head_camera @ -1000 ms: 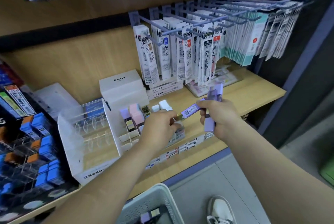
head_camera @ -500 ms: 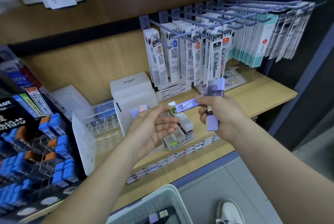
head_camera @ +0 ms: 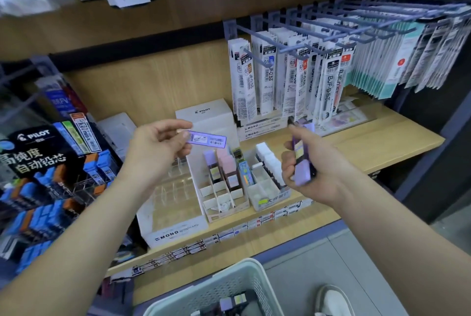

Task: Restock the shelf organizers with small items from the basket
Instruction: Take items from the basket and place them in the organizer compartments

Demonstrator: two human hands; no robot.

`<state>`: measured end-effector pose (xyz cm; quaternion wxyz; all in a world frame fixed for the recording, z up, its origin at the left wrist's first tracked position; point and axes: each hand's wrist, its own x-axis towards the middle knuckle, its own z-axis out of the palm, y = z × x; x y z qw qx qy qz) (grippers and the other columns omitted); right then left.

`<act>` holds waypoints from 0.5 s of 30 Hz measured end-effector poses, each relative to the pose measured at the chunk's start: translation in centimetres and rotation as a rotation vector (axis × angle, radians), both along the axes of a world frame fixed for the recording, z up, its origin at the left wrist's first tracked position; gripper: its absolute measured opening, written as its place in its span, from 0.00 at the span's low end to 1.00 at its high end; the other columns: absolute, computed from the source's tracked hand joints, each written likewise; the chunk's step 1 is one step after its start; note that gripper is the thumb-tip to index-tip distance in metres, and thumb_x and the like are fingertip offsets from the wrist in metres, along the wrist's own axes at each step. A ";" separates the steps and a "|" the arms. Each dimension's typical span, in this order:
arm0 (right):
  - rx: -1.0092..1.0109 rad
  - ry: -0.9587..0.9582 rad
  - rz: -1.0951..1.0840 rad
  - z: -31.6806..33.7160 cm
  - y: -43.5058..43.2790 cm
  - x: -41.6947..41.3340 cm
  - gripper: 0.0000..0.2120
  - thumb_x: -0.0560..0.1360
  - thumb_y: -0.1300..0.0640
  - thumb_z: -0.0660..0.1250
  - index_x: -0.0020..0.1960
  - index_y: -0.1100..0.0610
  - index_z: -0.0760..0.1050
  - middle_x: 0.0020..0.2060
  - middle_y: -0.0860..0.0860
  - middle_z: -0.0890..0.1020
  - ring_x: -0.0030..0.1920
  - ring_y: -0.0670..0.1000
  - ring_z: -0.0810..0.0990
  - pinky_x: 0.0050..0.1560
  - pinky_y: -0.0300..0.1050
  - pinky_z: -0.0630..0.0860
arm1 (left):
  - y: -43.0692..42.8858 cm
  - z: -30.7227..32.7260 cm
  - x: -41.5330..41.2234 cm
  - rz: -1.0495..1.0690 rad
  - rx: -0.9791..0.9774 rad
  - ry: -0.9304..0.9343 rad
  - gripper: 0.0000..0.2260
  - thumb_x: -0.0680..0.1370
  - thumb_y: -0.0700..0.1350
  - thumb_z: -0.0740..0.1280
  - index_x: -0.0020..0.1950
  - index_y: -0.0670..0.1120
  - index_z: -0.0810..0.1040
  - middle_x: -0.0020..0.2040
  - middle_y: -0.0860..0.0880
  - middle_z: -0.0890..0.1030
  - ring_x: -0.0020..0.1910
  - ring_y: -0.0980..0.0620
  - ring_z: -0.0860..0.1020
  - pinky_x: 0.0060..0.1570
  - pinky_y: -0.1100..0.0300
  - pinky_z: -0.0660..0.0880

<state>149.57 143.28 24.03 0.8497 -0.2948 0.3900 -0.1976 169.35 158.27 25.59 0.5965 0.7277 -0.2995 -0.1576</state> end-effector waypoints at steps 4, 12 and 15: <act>0.101 -0.120 -0.027 0.0 0.4 0.7 0.06 0.74 0.63 0.63 0.40 0.57 0.67 0.31 0.53 0.69 0.31 0.49 0.67 0.37 0.43 0.74 | 0.3 -0.3 1.1 0.071 0.093 -0.106 0.05 0.72 0.38 0.73 0.45 0.46 0.82 0.32 0.49 0.83 0.30 0.55 0.79 0.42 0.57 0.78; -0.192 -0.069 0.103 0.4 1.8 1.6 0.06 0.79 0.62 0.64 0.45 0.63 0.77 0.36 0.58 0.84 0.35 0.55 0.85 0.32 0.45 0.81 | -0.1 -1.8 1.4 0.038 0.291 -0.423 0.07 0.75 0.38 0.70 0.51 0.47 0.83 0.38 0.54 0.81 0.35 0.62 0.80 0.45 0.67 0.77; -0.237 -0.065 0.105 0.3 2.1 1.7 0.06 0.79 0.60 0.65 0.45 0.61 0.78 0.37 0.58 0.84 0.36 0.55 0.85 0.32 0.44 0.81 | -0.7 -2.9 1.1 0.028 0.343 -0.485 0.06 0.73 0.39 0.72 0.49 0.46 0.83 0.40 0.52 0.82 0.38 0.58 0.79 0.50 0.62 0.76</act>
